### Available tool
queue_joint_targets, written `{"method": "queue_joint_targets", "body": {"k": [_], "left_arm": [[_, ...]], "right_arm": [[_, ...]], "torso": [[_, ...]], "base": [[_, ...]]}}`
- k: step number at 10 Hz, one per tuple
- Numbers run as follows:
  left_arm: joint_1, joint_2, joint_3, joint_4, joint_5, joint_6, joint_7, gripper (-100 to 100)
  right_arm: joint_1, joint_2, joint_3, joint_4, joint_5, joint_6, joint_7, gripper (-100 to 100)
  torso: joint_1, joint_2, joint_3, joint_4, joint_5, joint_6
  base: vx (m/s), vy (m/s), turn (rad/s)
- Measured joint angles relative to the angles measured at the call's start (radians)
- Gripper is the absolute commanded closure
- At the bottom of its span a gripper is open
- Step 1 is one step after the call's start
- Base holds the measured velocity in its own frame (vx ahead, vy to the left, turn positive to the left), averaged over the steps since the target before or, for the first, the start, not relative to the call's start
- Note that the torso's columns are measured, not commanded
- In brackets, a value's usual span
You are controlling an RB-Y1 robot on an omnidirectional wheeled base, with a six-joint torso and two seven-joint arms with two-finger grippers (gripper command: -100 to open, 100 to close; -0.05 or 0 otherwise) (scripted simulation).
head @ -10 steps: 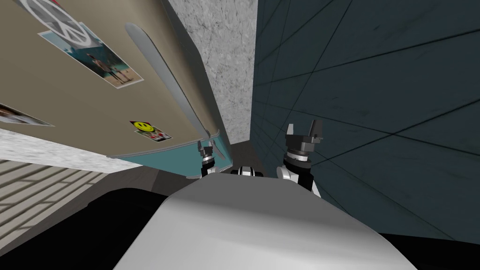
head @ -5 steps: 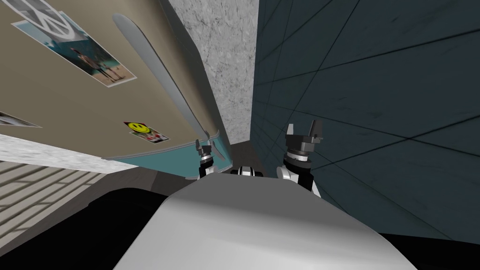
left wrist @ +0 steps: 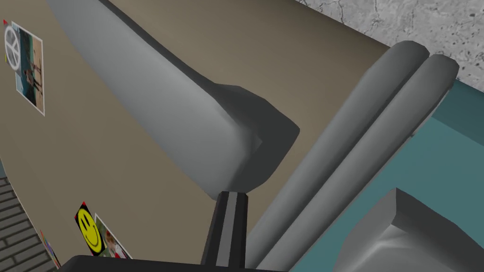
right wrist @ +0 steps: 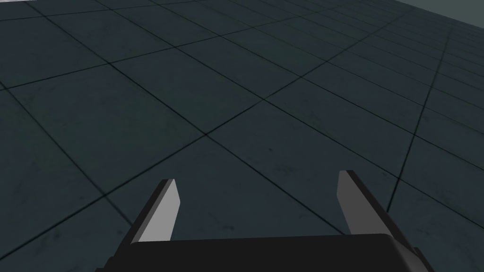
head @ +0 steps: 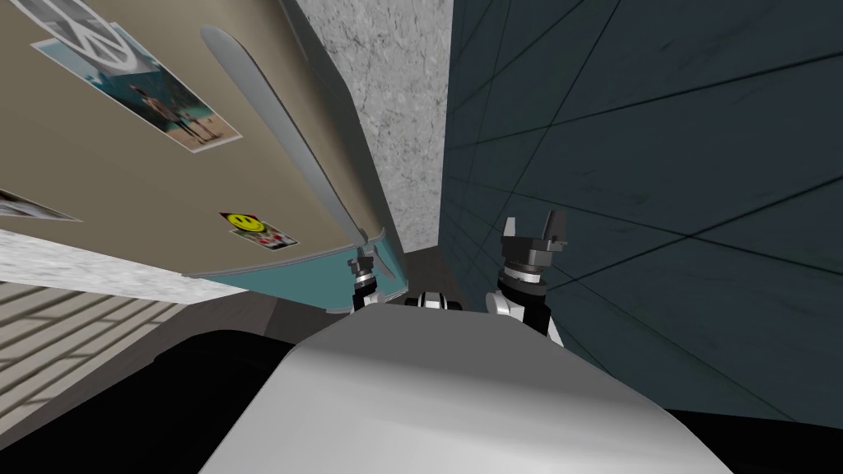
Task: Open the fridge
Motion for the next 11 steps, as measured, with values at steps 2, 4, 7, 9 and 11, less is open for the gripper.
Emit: {"method": "queue_joint_targets", "body": {"k": [2, 4, 7, 9, 11], "left_arm": [[0.001, 0.038, 0.000, 0.003, 0.000, 0.001, 0.000, -100], [-0.001, 0.077, 0.002, 0.002, 0.000, 0.002, -0.003, -100], [0.002, 0.135, 0.008, 0.000, 0.002, 0.009, -0.007, -100], [0.017, 0.155, 0.031, -0.028, 0.013, 0.020, -0.025, -100], [0.023, 0.116, 0.040, -0.047, 0.018, 0.023, -0.039, -100]], "right_arm": [[0.000, 0.000, 0.000, 0.000, 0.000, 0.000, 0.000, 0], [0.000, 0.000, 0.000, 0.000, 0.000, 0.000, 0.000, 0], [0.000, 0.000, 0.000, 0.000, 0.000, 0.000, 0.000, 0], [0.000, 0.000, 0.000, 0.000, 0.000, 0.000, 0.000, 0], [0.000, 0.000, 0.000, 0.000, 0.000, 0.000, 0.000, 0]], "torso": [[0.000, 0.001, 0.000, 0.001, -0.001, 0.000], [0.000, 0.002, 0.001, 0.000, 0.000, 0.000], [-0.001, 0.001, 0.001, 0.000, 0.000, 0.000], [-0.006, -0.001, -0.001, -0.001, -0.002, 0.000], [0.002, 0.004, 0.003, 0.001, 0.001, 0.000]], "base": [[0.006, -0.010, 0.006], [0.011, -0.009, 0.016], [0.037, -0.042, 0.058], [0.104, -0.139, 0.106], [0.032, -0.051, 0.014]]}}
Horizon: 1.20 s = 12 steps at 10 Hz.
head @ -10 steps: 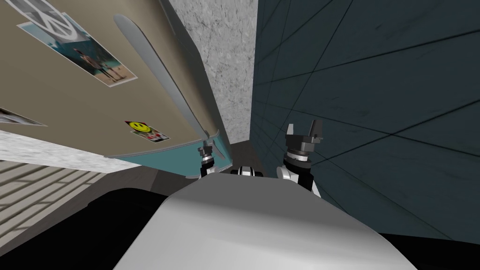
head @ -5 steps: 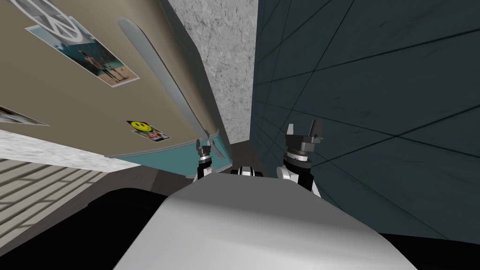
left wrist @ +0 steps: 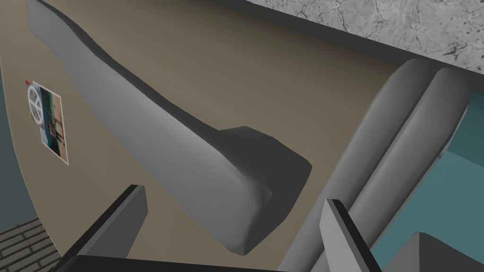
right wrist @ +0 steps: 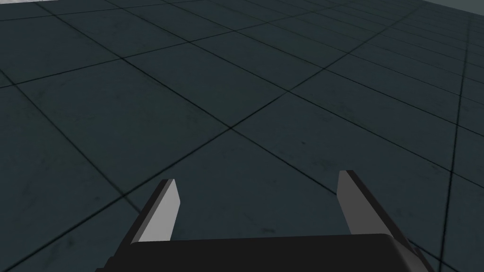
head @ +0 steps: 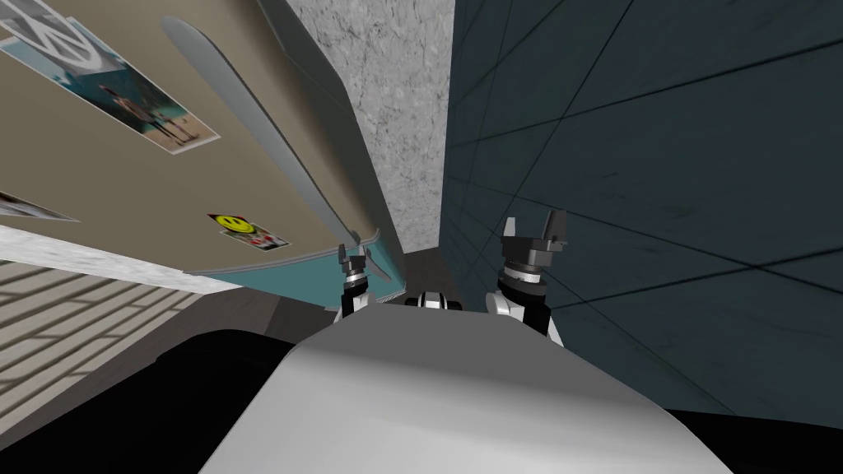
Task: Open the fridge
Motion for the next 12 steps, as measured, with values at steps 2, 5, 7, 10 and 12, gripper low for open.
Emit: {"method": "queue_joint_targets", "body": {"k": [2, 5, 7, 10, 12], "left_arm": [[0.005, -0.045, 0.005, -0.009, 0.003, 0.000, -0.002, -100], [0.008, -0.127, 0.008, -0.018, 0.005, 0.000, -0.004, -100], [0.008, -0.149, 0.008, -0.018, 0.005, -0.001, -0.004, -100], [0.021, -0.149, 0.014, -0.073, 0.016, 0.041, -0.011, -100], [0.020, -0.149, 0.019, -0.092, 0.021, 0.063, -0.015, 100]], "right_arm": [[0.000, 0.000, 0.000, 0.000, 0.000, 0.000, 0.000, 0], [0.000, 0.000, 0.000, 0.000, 0.000, 0.000, 0.000, 0], [0.000, 0.000, 0.000, 0.000, 0.000, 0.000, 0.000, 0], [0.000, 0.000, 0.000, 0.000, 0.000, 0.000, 0.000, 0], [0.000, 0.000, 0.000, 0.000, 0.000, 0.000, 0.000, 0]], "torso": [[0.002, 0.001, 0.001, 0.001, 0.001, 0.000], [-0.004, -0.003, -0.002, -0.001, -0.001, 0.000], [-0.003, -0.003, -0.002, -0.001, -0.001, 0.000], [-0.002, -0.003, -0.002, -0.001, 0.000, 0.000], [-0.003, -0.001, 0.000, 0.000, -0.001, 0.000]], "base": [[0.000, 0.000, 0.000], [0.002, -0.002, 0.001], [0.013, 0.002, 0.002], [0.050, 0.021, 0.004], [-0.003, -0.001, -0.003]]}}
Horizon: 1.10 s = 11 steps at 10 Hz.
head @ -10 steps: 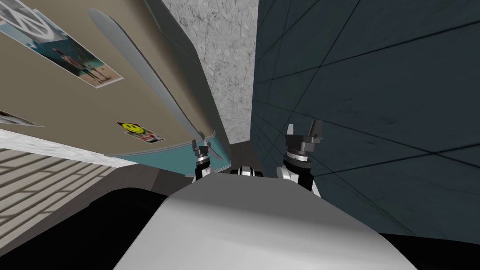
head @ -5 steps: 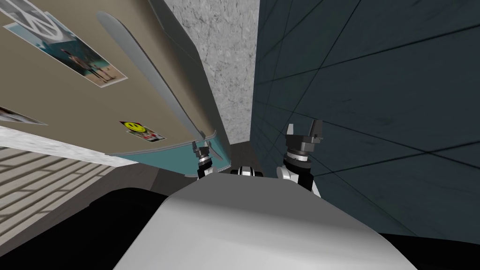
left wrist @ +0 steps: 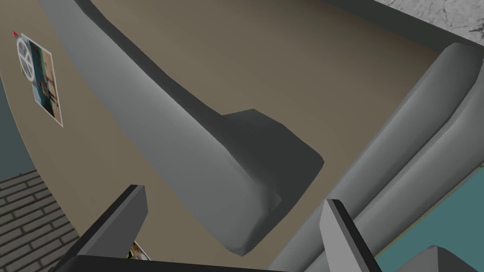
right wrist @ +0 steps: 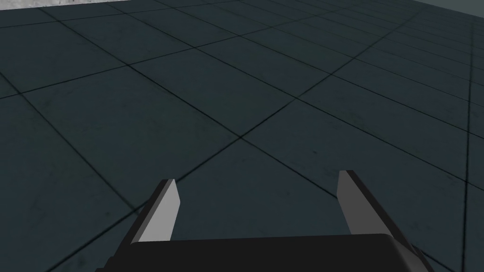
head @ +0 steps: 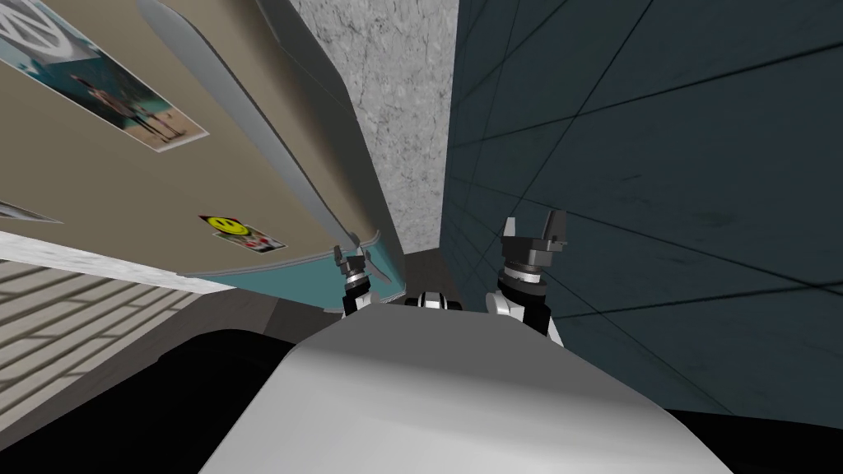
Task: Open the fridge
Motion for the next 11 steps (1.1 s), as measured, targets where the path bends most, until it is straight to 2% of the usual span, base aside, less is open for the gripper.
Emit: {"method": "queue_joint_targets", "body": {"k": [3, 4, 6, 8, 11], "left_arm": [[-0.015, 0.001, -0.005, 0.066, -0.012, -0.049, 0.007, 100], [-0.014, 0.001, -0.005, 0.070, -0.012, -0.052, 0.008, 100], [-0.001, 0.024, -0.024, 0.055, -0.014, -0.043, 0.027, 100], [0.009, 0.050, -0.051, 0.049, -0.018, -0.032, 0.051, 100], [0.035, 0.094, -0.084, 0.027, -0.020, -0.022, 0.091, 100]], "right_arm": [[0.000, 0.000, 0.000, 0.000, 0.000, 0.000, 0.000, 0], [0.000, 0.000, 0.000, 0.000, 0.000, 0.000, 0.000, 0], [-0.001, 0.000, 0.000, 0.000, 0.000, 0.000, 0.000, 0], [-0.001, 0.000, 0.000, 0.000, 0.000, 0.000, 0.000, 0], [-0.001, 0.000, 0.000, 0.000, 0.000, 0.000, 0.000, 0]], "torso": [[-0.002, 0.002, 0.001, 0.001, -0.001, 0.001], [-0.001, -0.001, -0.001, 0.001, -0.002, 0.001], [0.004, 0.012, 0.007, 0.004, 0.000, 0.000], [0.008, 0.007, 0.003, 0.007, -0.002, -0.009], [0.008, 0.007, 0.002, 0.008, -0.004, -0.006]], "base": [[-0.058, -0.022, 0.001], [-0.144, 0.050, -0.072], [-0.346, 0.142, -0.154], [-0.285, 0.057, -0.074], [-0.349, 0.118, -0.115]]}}
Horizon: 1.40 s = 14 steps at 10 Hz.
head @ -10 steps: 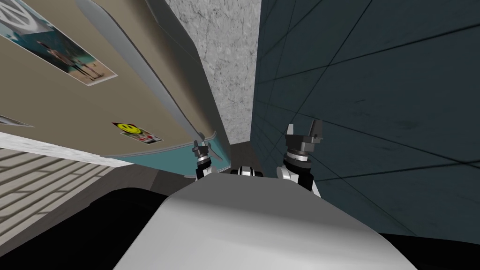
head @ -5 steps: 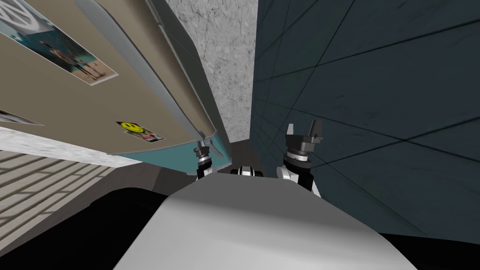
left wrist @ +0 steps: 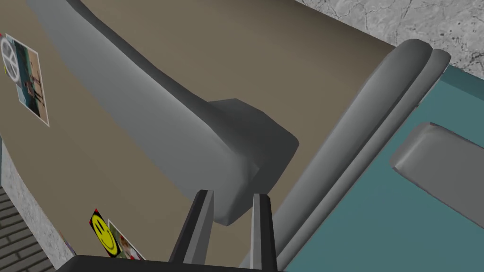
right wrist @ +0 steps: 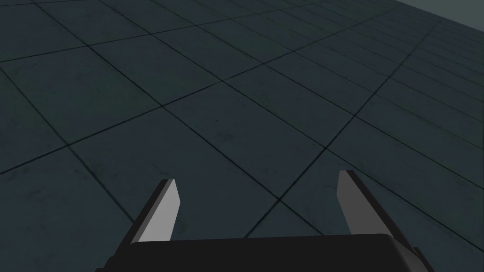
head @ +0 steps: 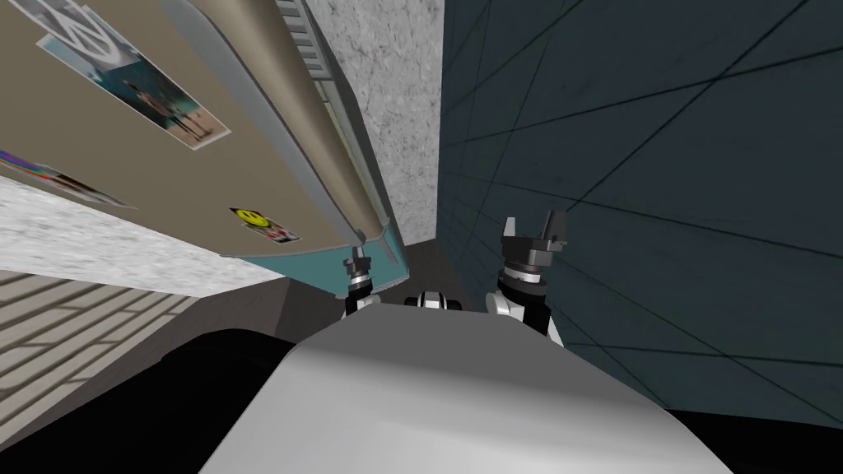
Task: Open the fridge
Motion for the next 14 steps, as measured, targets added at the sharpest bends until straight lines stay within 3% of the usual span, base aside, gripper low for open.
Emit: {"method": "queue_joint_targets", "body": {"k": [2, 5, 6, 10, 14], "left_arm": [[0.014, 0.024, -0.026, -0.020, -0.004, 0.013, 0.022, 100], [0.029, 0.076, -0.045, -0.042, 0.000, 0.026, 0.064, 100], [0.034, 0.077, -0.051, -0.038, -0.001, 0.032, 0.068, 100], [0.050, 0.122, -0.083, -0.053, -0.009, 0.010, 0.103, 100], [0.069, 0.177, -0.118, -0.074, -0.017, -0.017, 0.147, 100]], "right_arm": [[0.000, 0.000, 0.000, 0.000, 0.000, 0.000, 0.000, 0], [0.000, 0.000, 0.000, 0.000, 0.000, 0.000, 0.000, 0], [0.000, 0.000, 0.000, 0.000, 0.000, 0.000, 0.000, 0], [0.000, 0.000, 0.000, 0.000, 0.000, 0.000, 0.000, 0], [0.000, 0.000, 0.000, 0.000, 0.000, 0.000, 0.000, 0]], "torso": [[0.002, -0.002, -0.002, 0.001, 0.000, -0.005], [-0.004, 0.003, 0.002, 0.002, -0.002, 0.001], [-0.008, -0.007, -0.004, -0.001, -0.002, 0.001], [-0.001, -0.008, -0.003, -0.008, 0.006, 0.006], [-0.008, -0.013, -0.006, -0.010, 0.004, 0.006]], "base": [[-0.265, 0.064, -0.069], [-0.270, 0.070, -0.089], [-0.195, 0.082, -0.091], [-0.267, 0.185, -0.102], [-0.291, 0.156, -0.093]]}}
